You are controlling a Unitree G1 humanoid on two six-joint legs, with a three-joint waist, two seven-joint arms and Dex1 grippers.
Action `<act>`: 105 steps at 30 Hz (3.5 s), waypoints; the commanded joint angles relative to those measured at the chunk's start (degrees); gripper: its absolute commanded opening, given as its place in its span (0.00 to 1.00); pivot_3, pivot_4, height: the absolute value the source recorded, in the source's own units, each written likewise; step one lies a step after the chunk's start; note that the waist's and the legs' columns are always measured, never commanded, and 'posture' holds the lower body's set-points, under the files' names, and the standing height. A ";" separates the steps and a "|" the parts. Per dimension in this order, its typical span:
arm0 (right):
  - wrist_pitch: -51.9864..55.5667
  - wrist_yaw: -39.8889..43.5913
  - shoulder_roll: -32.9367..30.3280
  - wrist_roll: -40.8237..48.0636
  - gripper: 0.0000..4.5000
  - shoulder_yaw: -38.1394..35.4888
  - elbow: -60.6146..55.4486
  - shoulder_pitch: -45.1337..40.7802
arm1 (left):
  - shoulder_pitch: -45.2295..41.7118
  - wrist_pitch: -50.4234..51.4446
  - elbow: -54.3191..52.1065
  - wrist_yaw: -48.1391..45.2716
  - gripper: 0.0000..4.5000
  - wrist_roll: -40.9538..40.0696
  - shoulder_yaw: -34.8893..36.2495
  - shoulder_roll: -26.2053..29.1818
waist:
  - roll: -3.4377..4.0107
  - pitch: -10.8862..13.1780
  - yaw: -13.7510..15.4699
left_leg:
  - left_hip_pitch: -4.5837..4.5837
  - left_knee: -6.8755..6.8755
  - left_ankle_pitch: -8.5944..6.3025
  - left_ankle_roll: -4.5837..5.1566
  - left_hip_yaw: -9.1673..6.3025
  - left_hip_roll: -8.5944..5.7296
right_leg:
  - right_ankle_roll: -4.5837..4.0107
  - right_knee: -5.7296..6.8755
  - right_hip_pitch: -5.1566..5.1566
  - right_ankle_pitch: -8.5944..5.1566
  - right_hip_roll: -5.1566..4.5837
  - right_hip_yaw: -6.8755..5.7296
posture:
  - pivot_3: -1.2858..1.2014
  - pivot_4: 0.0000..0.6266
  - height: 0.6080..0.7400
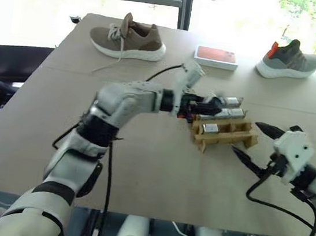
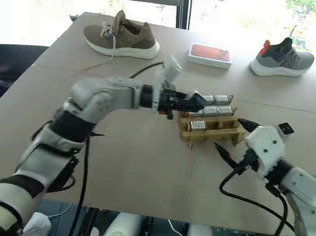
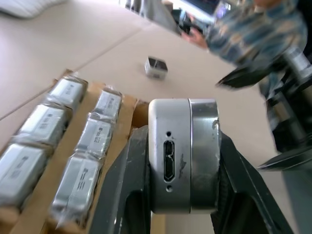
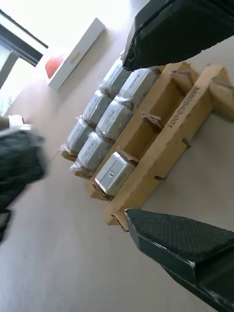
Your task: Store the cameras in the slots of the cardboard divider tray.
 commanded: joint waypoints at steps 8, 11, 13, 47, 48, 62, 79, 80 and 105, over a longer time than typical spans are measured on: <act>-0.68 -3.98 -0.90 1.19 1.00 -5.09 -3.97 2.56 | -14.38 -22.74 37.00 -12.73 0.19 22.42 -2.67 -14.62 | -0.03 0.02 -0.63 | -0.11 -0.09 -0.23 0.39 -0.06 0.00 | 0.03 -0.09 -0.18 -0.01 0.01 0.18 | 0.52 0.24 1.00; -1.26 -4.92 -0.65 0.35 1.00 -4.73 -4.60 3.77 | -14.46 -23.84 39.58 -16.32 0.19 26.72 -3.36 -14.37 | -0.05 0.03 -0.54 | -0.22 -0.09 -0.23 0.39 -0.14 -0.01 | 0.06 -0.09 -0.28 -0.03 0.01 0.16 | 0.52 0.24 1.00; -1.75 -5.33 -0.41 0.04 1.00 -4.86 -4.68 4.64 | -13.97 -22.79 38.67 -17.83 0.19 28.08 -2.74 -13.50 | -0.04 0.02 -0.56 | -0.20 -0.07 -0.24 0.40 -0.16 -0.01 | 0.06 -0.08 -0.28 -0.03 -0.02 0.19 | 0.52 0.24 1.00; -3.81 -6.77 -1.89 -4.04 1.00 1.89 0.45 -0.32 | -14.32 -5.16 29.38 -14.47 0.19 42.37 -4.47 -12.88 | -0.05 -0.04 -1.41 | 0.11 0.16 -0.29 0.51 0.12 0.23 | 0.07 0.13 -0.12 -0.03 0.19 0.62 | 0.52 0.24 1.00; -3.83 -6.80 -1.86 -4.18 1.00 2.13 0.53 -0.42 | -14.35 -5.05 29.40 -14.13 0.19 42.37 -4.48 -12.82 | -0.05 -0.04 -1.53 | 0.12 0.16 -0.29 0.51 0.13 0.24 | 0.07 0.14 -0.12 -0.03 0.20 0.65 | 0.52 0.24 1.00; -3.75 -1.70 -5.50 -1.50 1.00 -1.40 0.57 2.82 | -15.68 -5.72 31.33 -13.29 0.19 42.81 -4.79 -12.48 | -0.07 -0.06 -1.95 | 0.18 0.17 -0.29 0.51 0.20 0.25 | 0.07 0.18 -0.11 -0.03 0.23 0.74 | 0.52 0.24 1.00; -3.00 -0.95 -6.43 0.27 1.00 -4.02 -0.08 4.81 | -19.48 2.13 25.81 -13.46 0.96 39.12 0.24 -13.82 | -0.12 -0.08 -1.99 | 0.33 0.05 -0.30 0.51 0.30 0.26 | 0.07 0.18 -0.09 -0.03 0.26 1.03 | 0.52 0.24 1.00; -2.95 -1.03 -6.45 0.28 1.00 -3.87 -0.07 4.66 | -19.53 2.90 24.59 -13.45 0.96 38.86 0.70 -13.68 | -0.12 -0.08 -1.95 | 0.19 0.05 -0.29 0.50 0.28 0.26 | 0.07 0.16 -0.20 -0.03 0.26 1.03 | 0.52 0.24 1.00; 38.29 -53.52 18.29 -22.77 1.00 -1.19 30.79 -38.20 | 34.36 -2.05 -41.14 -12.29 0.99 9.49 31.91 8.53 | 0.12 -0.14 -1.89 | -0.03 0.03 -0.01 -0.01 0.32 0.37 | 0.04 0.41 -0.57 0.00 0.00 1.07 | 0.52 0.24 1.00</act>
